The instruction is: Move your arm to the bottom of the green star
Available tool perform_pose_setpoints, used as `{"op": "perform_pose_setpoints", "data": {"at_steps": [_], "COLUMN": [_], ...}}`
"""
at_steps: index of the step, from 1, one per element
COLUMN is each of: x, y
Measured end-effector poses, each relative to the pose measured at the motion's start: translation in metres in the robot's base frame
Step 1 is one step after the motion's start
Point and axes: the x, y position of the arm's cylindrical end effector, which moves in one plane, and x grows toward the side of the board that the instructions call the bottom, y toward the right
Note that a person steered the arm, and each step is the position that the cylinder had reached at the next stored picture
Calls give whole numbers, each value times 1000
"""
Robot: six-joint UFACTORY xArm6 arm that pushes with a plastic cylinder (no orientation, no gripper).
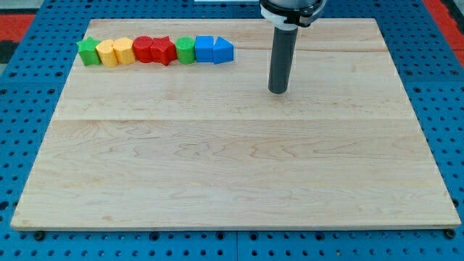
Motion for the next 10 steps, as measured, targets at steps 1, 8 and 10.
{"op": "perform_pose_setpoints", "data": {"at_steps": [1,8,10], "x": [16,24,8], "y": [0,-282,-310]}}
